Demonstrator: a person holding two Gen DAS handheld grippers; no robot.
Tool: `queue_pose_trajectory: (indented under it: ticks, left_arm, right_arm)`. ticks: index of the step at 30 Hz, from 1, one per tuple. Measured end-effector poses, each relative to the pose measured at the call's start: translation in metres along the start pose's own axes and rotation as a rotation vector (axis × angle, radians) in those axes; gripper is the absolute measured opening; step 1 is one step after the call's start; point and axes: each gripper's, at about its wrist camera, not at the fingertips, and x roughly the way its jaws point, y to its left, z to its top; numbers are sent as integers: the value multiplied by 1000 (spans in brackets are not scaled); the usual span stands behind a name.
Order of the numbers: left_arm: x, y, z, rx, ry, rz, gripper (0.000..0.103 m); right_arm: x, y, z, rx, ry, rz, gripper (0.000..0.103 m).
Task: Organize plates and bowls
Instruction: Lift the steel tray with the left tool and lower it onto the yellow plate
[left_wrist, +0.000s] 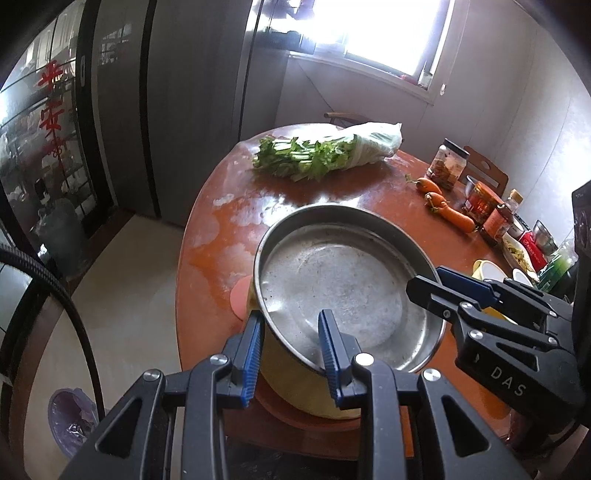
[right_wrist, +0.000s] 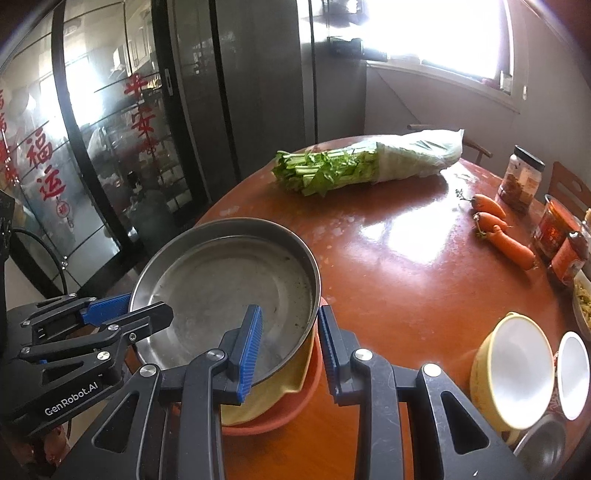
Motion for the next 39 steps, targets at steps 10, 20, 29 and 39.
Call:
queue_pose_trajectory:
  ticks: [10, 20, 29, 39]
  left_arm:
    - [8, 3, -5, 11, 21, 5, 30]
    - [6, 1, -13, 31, 21, 10, 30]
    - [4, 0, -17, 42, 18, 15, 30]
    - [6, -6, -17, 67, 24, 24, 35]
  right_arm:
    - [12, 5, -7, -8, 33, -9, 32]
    - [14, 6, -19, -14, 54, -10, 32]
    - [12, 6, -26, -22, 61, -8, 33]
    - [11, 8, -28, -27, 57, -22, 34]
